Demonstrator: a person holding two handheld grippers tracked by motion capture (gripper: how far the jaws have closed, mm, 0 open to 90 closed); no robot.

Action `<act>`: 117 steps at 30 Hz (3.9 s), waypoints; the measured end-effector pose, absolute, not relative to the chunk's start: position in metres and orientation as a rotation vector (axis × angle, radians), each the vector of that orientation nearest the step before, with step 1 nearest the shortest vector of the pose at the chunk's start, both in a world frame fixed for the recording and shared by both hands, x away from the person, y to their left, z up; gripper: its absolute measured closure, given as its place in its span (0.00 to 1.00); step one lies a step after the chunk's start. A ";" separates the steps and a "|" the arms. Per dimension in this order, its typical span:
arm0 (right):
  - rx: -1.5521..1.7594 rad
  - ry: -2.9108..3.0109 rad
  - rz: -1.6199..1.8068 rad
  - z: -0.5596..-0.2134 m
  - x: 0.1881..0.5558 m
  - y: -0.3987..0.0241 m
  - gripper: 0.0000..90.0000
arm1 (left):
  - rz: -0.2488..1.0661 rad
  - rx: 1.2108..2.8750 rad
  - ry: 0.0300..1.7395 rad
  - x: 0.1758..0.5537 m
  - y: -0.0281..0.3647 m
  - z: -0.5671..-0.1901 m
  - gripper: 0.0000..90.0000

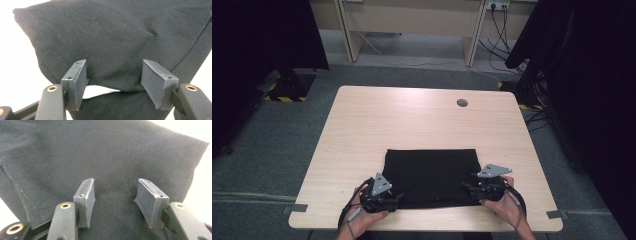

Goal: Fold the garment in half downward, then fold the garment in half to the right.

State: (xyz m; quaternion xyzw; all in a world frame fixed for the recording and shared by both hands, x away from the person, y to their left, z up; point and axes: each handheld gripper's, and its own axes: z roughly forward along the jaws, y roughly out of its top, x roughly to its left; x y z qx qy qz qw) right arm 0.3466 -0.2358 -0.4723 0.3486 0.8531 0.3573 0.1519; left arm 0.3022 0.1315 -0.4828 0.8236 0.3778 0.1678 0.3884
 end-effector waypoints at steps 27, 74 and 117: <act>1.065 2.407 1.045 -0.473 0.351 -0.273 0.53 | 0.391 2.120 0.906 0.314 0.094 -0.483 0.25; 1.084 2.388 1.025 -0.472 0.346 -0.299 0.52 | 0.356 2.077 0.930 0.300 0.115 -0.483 0.12; 1.087 2.405 1.009 -0.471 0.347 -0.306 0.52 | 0.374 2.093 0.893 0.306 0.087 -0.479 0.42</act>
